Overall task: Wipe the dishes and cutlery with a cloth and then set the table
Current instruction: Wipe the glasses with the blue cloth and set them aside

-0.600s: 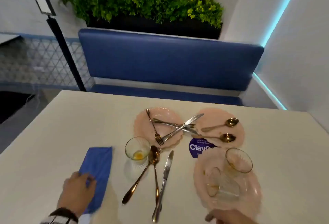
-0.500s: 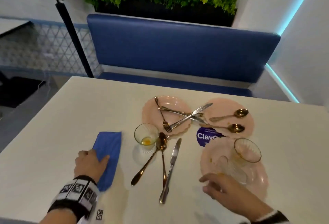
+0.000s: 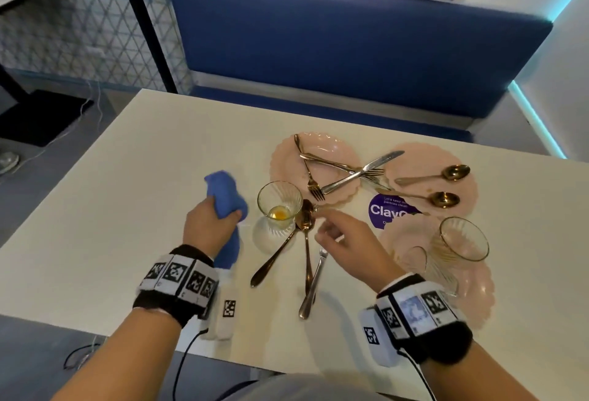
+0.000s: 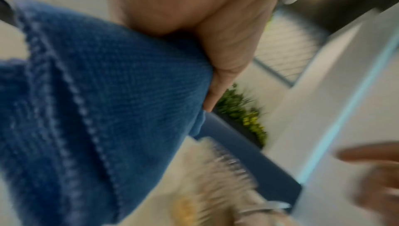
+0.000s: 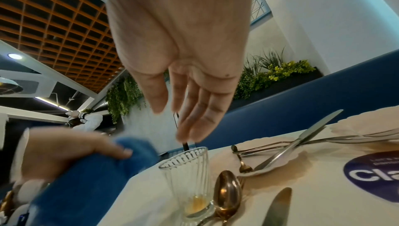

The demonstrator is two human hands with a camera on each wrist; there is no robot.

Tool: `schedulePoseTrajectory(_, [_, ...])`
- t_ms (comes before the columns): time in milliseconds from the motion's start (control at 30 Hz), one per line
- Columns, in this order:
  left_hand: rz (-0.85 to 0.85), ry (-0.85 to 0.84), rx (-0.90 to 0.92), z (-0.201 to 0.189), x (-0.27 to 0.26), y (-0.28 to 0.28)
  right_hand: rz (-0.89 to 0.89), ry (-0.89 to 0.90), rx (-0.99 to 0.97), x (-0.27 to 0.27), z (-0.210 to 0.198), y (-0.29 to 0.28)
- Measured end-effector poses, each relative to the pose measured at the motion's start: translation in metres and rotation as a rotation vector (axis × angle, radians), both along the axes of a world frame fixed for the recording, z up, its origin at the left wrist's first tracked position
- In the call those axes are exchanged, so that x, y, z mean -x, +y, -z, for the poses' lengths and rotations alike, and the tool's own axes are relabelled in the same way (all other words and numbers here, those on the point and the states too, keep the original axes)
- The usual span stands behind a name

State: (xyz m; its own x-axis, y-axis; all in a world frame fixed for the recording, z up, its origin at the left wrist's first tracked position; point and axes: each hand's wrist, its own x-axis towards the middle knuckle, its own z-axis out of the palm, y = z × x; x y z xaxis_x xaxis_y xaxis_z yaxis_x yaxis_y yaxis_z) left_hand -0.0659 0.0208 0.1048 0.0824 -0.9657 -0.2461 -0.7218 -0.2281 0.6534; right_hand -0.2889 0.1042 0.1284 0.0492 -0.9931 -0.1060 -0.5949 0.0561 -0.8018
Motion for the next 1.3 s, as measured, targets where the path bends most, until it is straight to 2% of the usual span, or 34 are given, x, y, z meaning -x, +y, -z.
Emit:
schedulePoseTrajectory(67, [0.077,0.148,0.148,-0.034,0.029,0.013,-0.018,-0.095,0.084,-0.006,-0.006,-0.003])
schedulePoseTrajectory(133, [0.248,0.231,0.200,-0.062,0.060,0.024,-0.037,-0.140,0.097,-0.013,-0.010,-0.008])
schedulePoseTrajectory(200, [0.397,0.379,0.110,-0.071,0.085,0.031,0.020,-0.252,0.133,-0.016,-0.012,-0.014])
schedulePoseTrajectory(267, [0.474,0.573,0.001,-0.069,0.094,0.028,0.166,-0.403,0.183,-0.011,-0.015,-0.019])
schedulePoseTrajectory(300, [0.484,0.604,0.012,-0.062,0.093,0.023,0.245,-0.440,0.181,-0.006,-0.016,-0.019])
schedulePoseTrajectory(333, [0.477,0.520,0.068,-0.052,0.088,0.015,0.316,-0.475,0.145,0.000,-0.015,-0.018])
schedulePoseTrajectory(400, [0.474,0.023,0.170,-0.024,0.071,-0.003,0.430,-0.604,0.045,0.015,-0.013,-0.015])
schedulePoseTrajectory(433, [0.477,-0.189,0.151,-0.008,0.064,-0.009,0.470,-0.647,0.004,0.021,-0.008,-0.014])
schedulePoseTrajectory(467, [0.484,-0.316,0.115,0.004,0.060,-0.013,0.502,-0.657,-0.022,0.025,-0.006,-0.013])
schedulePoseTrajectory(533, [0.497,-0.371,0.039,0.025,0.058,-0.019,0.572,-0.626,-0.062,0.029,-0.003,-0.013])
schedulePoseTrajectory(600, [0.474,-0.286,0.026,0.038,0.062,-0.025,0.610,-0.659,-0.084,0.032,0.001,-0.015])
schedulePoseTrajectory(767, [0.340,0.089,0.111,0.042,0.065,-0.032,0.647,-0.712,-0.104,0.034,0.001,-0.018])
schedulePoseTrajectory(833, [0.363,0.199,0.122,0.030,0.064,-0.033,0.641,-0.723,-0.052,0.036,-0.008,-0.020])
schedulePoseTrajectory(900, [0.488,0.283,0.093,0.006,0.065,-0.034,0.550,-0.693,0.016,0.038,-0.017,-0.022])
schedulePoseTrajectory(933, [0.567,0.335,0.072,-0.008,0.067,-0.034,0.442,-0.620,0.054,0.038,-0.021,-0.023])
schedulePoseTrajectory(1033, [0.766,0.610,0.004,-0.039,0.079,-0.038,-0.023,-0.184,0.097,0.033,-0.035,-0.026])
schedulePoseTrajectory(1100, [0.799,0.717,-0.023,-0.049,0.088,-0.038,-0.168,0.028,0.195,0.038,-0.042,-0.029])
schedulePoseTrajectory(1200, [0.616,0.861,-0.220,-0.053,0.098,-0.034,-0.201,0.172,0.314,0.048,-0.050,-0.029])
schedulePoseTrajectory(1300, [0.457,0.938,-0.414,-0.055,0.107,-0.031,-0.090,0.111,0.353,0.044,-0.052,-0.024])
